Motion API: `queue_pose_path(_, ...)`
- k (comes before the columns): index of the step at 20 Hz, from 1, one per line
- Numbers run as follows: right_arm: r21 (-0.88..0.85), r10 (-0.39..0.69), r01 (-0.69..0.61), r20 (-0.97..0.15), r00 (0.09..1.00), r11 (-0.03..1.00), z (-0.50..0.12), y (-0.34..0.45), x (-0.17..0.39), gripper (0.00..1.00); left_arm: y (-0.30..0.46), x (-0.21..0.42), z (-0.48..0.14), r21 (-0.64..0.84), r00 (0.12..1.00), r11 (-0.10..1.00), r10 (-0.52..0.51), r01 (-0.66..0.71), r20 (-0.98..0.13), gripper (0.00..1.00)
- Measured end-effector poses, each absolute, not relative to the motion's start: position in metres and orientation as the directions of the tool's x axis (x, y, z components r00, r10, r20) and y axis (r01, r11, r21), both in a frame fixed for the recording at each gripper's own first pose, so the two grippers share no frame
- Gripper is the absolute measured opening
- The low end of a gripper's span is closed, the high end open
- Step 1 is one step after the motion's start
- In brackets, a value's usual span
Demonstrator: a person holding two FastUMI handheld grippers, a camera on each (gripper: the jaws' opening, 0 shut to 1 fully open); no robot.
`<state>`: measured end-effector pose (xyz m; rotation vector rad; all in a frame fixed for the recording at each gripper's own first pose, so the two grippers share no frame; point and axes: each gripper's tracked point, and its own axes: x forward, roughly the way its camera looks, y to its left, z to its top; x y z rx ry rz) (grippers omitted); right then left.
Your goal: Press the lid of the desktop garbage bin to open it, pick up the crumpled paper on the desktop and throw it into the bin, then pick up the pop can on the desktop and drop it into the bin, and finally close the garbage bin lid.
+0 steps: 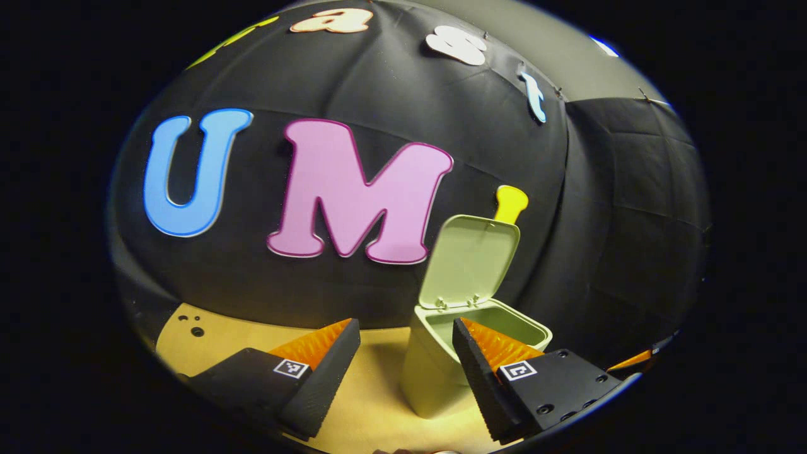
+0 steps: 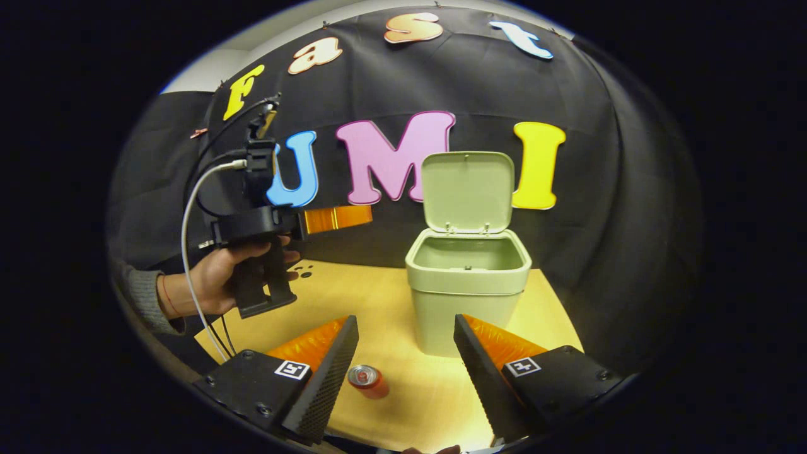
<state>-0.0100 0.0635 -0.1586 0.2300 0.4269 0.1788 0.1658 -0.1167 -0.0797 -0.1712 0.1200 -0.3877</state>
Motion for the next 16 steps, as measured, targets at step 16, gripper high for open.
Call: queue_pose_path(16,0.275,0.439,-0.343,-0.582,0.685,0.898,-0.279,0.142,-0.015,0.96,0.014,0.041,-0.119,-0.109,0.978,0.99,-0.11,0.091,-0.177,0.94)
